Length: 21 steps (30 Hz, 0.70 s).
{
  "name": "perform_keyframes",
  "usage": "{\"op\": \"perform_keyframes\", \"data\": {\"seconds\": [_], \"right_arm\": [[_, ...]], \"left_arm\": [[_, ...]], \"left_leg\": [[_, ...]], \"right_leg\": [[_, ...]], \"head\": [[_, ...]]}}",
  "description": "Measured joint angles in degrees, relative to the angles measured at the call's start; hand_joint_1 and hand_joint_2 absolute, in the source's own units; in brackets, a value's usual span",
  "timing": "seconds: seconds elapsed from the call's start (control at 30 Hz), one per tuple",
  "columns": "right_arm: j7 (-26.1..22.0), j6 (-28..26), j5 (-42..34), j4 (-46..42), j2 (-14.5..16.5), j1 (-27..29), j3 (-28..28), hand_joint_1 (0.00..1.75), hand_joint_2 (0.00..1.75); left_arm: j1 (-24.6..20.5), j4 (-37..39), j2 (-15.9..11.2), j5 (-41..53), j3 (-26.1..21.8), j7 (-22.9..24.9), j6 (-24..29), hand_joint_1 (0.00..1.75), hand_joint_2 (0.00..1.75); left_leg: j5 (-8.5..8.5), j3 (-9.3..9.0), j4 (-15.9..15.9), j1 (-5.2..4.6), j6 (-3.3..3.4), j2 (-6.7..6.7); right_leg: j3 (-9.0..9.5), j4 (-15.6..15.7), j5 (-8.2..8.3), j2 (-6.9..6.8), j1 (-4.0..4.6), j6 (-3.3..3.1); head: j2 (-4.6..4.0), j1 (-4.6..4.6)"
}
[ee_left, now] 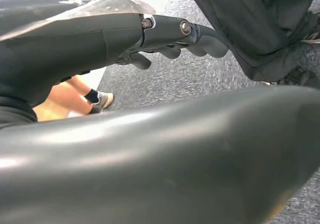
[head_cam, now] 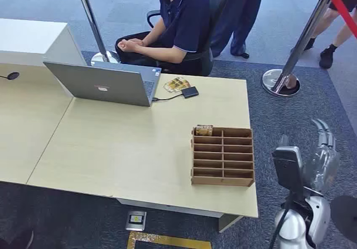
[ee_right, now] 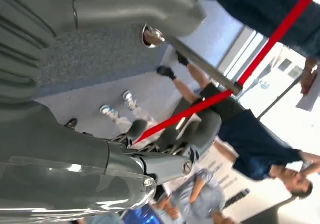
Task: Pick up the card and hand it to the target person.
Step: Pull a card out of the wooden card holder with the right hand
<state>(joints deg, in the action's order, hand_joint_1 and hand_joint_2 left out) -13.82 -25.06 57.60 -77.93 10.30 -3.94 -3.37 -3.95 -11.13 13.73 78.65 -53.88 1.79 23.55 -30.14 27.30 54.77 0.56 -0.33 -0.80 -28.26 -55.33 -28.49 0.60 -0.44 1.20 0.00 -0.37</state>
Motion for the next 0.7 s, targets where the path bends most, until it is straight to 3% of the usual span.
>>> {"op": "perform_keyframes", "data": {"seconds": [0.43, 0.57, 0.7], "right_arm": [[12.79, 9.30, 8.32, 6.15, -2.70, -8.31, -12.55, 1.27, 1.75], [15.08, 10.99, 9.48, 7.93, -3.71, -9.86, -14.63, 1.05, 1.75], [15.83, 11.31, 9.75, 9.40, -4.63, -10.77, -15.67, 1.00, 1.75]], "left_arm": [[-0.05, 0.00, 0.00, -0.26, 0.02, 0.23, -0.08, 0.00, 0.00], [-0.05, 0.00, 0.00, -0.47, 0.02, 0.26, -0.08, 0.00, 0.00], [-0.05, 0.00, 0.00, -0.49, 0.02, 0.27, -0.07, 0.00, 0.00]], "left_leg": [[0.00, 0.01, 0.00, 0.00, 0.00, 0.00], [0.00, 0.02, 0.00, 0.00, 0.00, -0.01], [0.00, 0.02, 0.01, 0.00, 0.00, -0.01]], "right_leg": [[-0.02, 0.00, 0.00, 0.00, 0.00, 0.00], [-0.03, 0.00, 0.00, 0.00, 0.00, 0.00], [-0.03, 0.01, 0.00, 0.00, 0.00, 0.00]], "head": [[0.00, 0.00], [0.00, 0.00], [0.00, 0.00]]}}
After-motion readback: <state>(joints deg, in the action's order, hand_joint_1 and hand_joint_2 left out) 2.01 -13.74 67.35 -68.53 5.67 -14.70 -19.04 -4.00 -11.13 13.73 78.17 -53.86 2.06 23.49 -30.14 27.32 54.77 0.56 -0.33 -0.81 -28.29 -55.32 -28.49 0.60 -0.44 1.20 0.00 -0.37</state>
